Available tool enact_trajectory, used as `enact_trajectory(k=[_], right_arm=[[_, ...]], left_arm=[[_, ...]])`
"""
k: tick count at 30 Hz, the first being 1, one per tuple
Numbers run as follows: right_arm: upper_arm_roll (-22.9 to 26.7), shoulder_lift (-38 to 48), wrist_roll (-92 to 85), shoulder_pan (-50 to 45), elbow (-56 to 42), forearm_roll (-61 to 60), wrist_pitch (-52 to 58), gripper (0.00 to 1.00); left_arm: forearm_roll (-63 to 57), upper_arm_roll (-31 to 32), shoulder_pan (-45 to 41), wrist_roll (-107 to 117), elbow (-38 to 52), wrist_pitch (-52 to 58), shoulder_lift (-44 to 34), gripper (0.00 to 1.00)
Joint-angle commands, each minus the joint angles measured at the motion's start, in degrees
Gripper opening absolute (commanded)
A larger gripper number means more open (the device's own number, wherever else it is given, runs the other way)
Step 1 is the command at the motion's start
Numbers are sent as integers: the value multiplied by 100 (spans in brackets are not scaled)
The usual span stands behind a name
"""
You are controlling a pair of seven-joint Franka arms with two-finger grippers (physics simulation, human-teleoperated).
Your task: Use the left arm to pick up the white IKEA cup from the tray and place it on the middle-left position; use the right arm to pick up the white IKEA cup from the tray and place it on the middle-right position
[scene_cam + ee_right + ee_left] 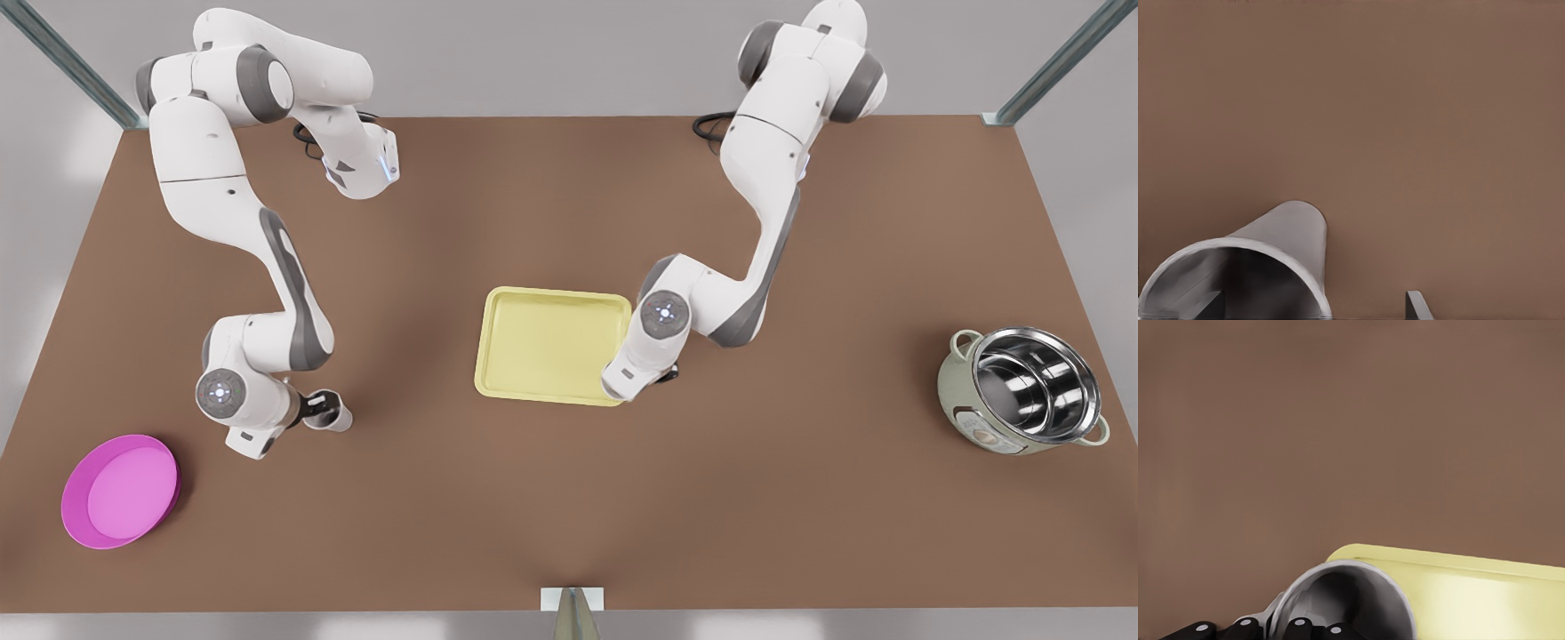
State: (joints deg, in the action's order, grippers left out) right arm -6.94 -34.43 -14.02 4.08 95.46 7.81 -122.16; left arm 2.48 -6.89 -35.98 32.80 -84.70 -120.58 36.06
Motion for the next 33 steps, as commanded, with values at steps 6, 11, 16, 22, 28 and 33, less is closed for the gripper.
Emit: enact_trajectory(k=[6,11,16,22,28,33], right_arm=[[-18,270,-304,-21,-2339,-535,2829,100],[-1,1413,594,-4,-2321,-561,4016,100],[-27,1439,761,-4,-2321,-553,4025,100],[-18,1431,770,-4,-2321,-561,4025,100],[-9,1422,752,-4,-2321,-588,4033,100],[43,1422,752,181,-2339,-588,4025,100]], left_arm=[[-64,-796,1137,-2322,165,-1186,287,19],[-11,-796,1400,-2480,86,-2013,481,19],[279,-735,1480,-2481,-398,-2901,481,19],[534,-699,1453,-2472,-477,-2919,595,19],[666,-612,1453,-2472,-521,-2901,657,100],[613,-620,1462,-2489,-521,-2875,657,100]])
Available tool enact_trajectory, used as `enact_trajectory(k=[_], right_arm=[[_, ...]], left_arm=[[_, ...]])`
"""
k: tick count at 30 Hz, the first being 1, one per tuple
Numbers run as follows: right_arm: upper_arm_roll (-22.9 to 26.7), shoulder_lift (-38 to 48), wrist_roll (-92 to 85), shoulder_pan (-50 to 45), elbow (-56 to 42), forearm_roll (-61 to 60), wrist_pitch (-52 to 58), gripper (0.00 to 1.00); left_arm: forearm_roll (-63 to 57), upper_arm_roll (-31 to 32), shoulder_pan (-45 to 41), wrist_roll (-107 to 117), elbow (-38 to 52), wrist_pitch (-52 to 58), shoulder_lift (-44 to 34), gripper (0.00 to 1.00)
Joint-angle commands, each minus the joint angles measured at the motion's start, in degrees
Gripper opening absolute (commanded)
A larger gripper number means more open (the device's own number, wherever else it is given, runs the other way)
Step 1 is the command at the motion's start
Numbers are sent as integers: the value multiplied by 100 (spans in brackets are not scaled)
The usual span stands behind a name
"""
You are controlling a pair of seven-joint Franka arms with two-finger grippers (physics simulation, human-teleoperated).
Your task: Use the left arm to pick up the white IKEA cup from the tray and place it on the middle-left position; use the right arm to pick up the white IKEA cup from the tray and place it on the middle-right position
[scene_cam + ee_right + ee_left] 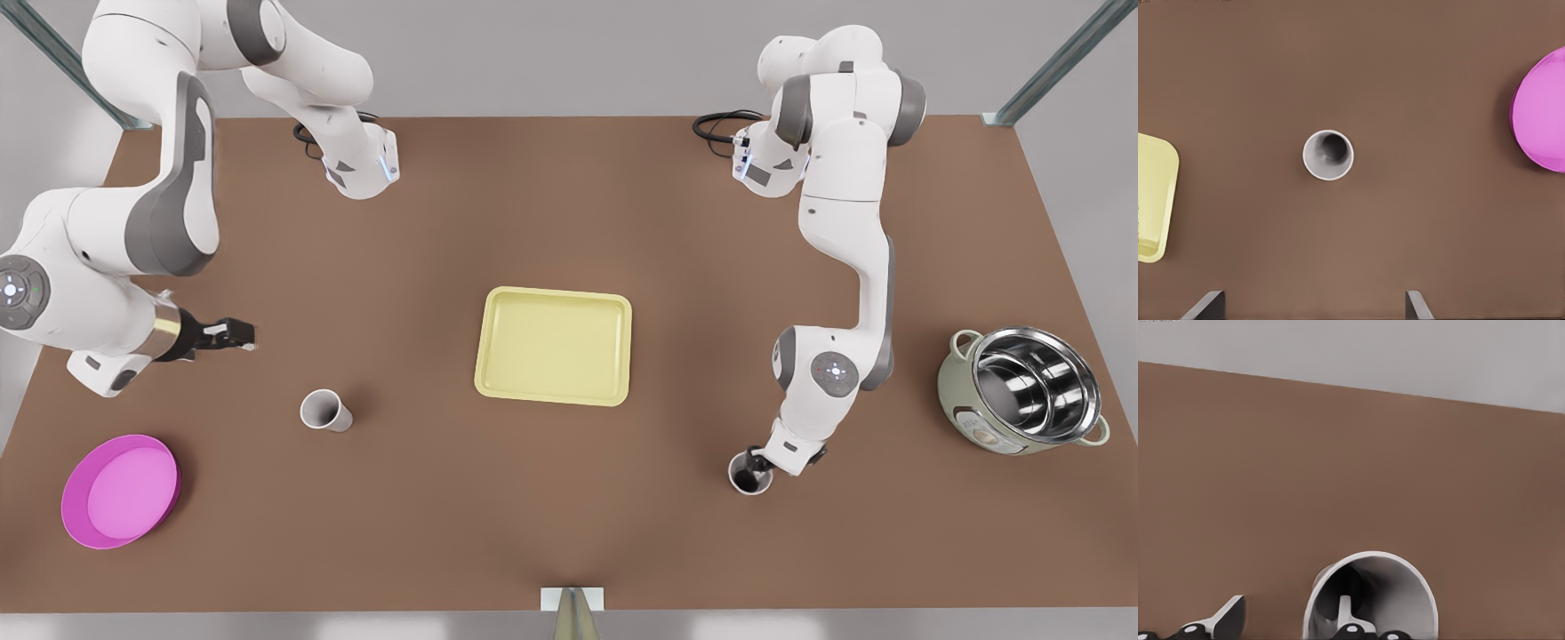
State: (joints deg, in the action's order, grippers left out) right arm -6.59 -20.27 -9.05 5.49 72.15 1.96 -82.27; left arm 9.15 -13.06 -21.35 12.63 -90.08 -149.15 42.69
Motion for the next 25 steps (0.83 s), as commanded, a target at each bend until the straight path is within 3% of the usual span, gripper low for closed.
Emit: enact_trajectory(k=[1,11,12,14,16,17,18,19,21,25], right_arm=[[-8,5,254,32,-8,-3,35,100],[-96,-12,254,-12,-8,15,18,100],[-88,-12,254,-4,-8,15,9,100],[-96,-12,254,-12,-8,15,17,100],[-88,-12,254,-4,-8,15,9,100],[-88,-12,263,-12,-8,15,17,100],[-88,-12,254,-12,-8,15,9,100],[-88,-12,254,-12,-8,15,17,100],[-70,-12,254,5,-8,15,18,100],[-79,-12,254,5,-8,6,18,100]], left_arm=[[-63,-3,-9,-472,17,-17,-7,100],[-45,-30,17,-718,-9,44,-138,100],[-45,-56,35,-753,79,693,-384,100],[7,-170,78,-1140,175,3013,-1500,100],[113,-197,158,-1149,1019,5457,-2142,100],[52,-188,158,-1166,721,6038,-2914,100],[-167,-127,79,-1166,-323,5513,-3661,100],[-414,-21,-53,-948,-818,5027,-3980,100],[-388,-21,-53,-744,-326,5115,-3654,100],[-283,-38,-36,-718,-290,5186,-3663,100]])
